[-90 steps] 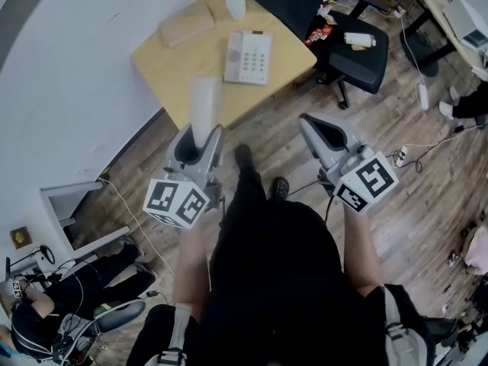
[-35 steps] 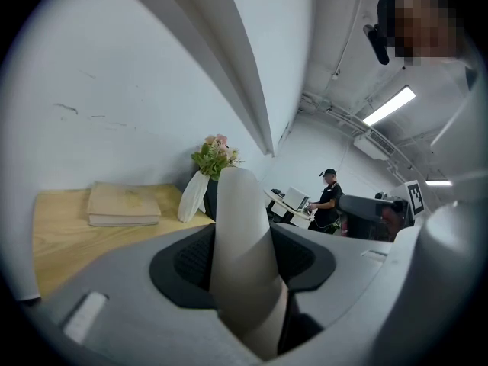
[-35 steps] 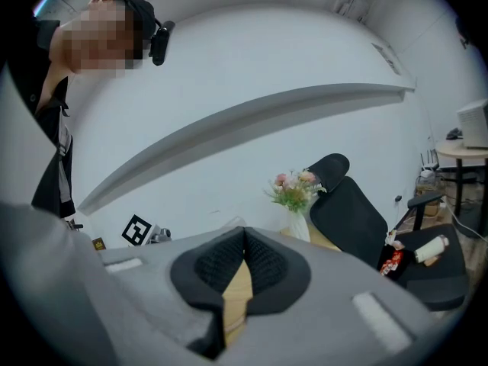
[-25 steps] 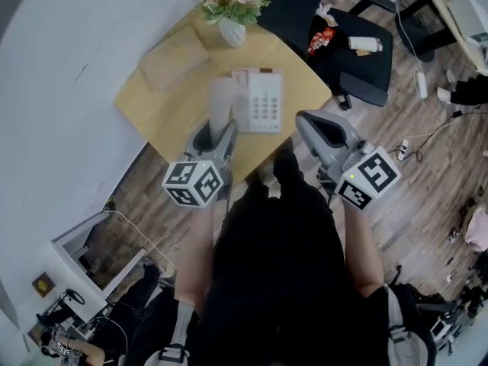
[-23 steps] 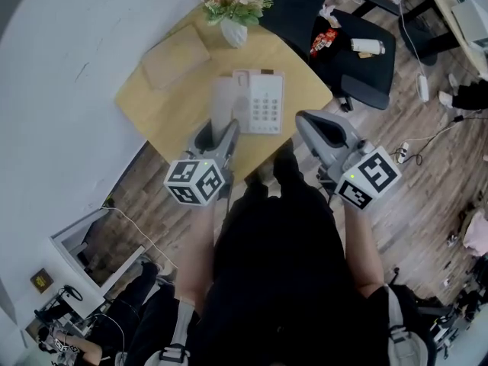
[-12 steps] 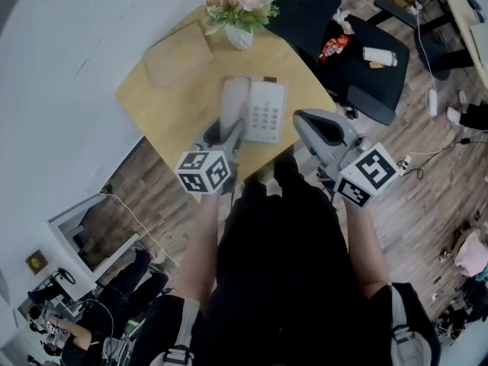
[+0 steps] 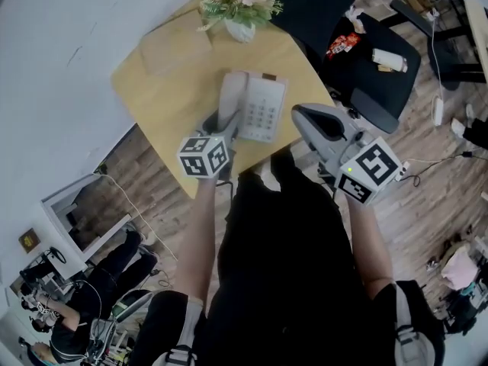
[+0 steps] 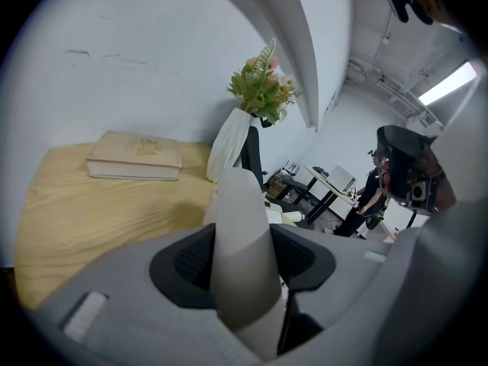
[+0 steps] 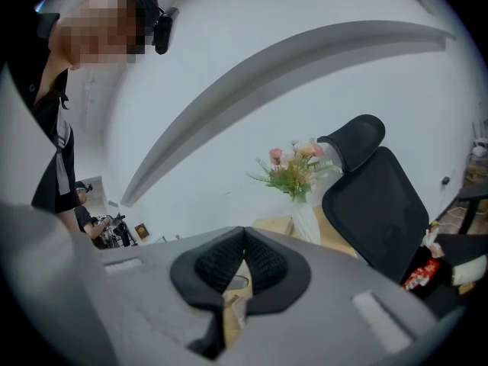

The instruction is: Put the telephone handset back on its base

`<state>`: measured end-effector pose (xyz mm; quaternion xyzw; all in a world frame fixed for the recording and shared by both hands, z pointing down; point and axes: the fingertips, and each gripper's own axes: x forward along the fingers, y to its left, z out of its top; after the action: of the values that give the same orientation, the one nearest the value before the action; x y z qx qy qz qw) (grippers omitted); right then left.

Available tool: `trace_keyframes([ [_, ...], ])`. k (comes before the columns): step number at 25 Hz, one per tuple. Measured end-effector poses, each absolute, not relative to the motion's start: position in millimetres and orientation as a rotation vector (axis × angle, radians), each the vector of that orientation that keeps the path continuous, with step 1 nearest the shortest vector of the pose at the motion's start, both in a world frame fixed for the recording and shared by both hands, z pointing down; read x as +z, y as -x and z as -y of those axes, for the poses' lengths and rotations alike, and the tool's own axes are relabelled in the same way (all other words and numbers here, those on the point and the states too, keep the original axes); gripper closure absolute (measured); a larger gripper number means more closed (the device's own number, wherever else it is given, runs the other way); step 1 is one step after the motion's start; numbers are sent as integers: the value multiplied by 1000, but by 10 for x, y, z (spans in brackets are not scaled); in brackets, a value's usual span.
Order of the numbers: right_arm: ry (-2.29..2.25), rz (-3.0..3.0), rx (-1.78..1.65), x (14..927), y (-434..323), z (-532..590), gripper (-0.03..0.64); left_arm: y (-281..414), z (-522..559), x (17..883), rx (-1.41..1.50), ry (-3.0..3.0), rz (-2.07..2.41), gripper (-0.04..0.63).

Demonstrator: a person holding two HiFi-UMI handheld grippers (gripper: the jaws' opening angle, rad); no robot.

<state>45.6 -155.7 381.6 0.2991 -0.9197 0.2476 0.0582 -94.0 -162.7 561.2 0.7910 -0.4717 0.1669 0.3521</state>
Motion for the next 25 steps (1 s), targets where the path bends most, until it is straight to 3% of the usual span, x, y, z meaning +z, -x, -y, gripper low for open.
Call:
trace_keyframes([
  [25, -824, 2780, 780, 4027, -643, 1720, 617, 841, 1754, 6056, 534, -2003, 1296, 379],
])
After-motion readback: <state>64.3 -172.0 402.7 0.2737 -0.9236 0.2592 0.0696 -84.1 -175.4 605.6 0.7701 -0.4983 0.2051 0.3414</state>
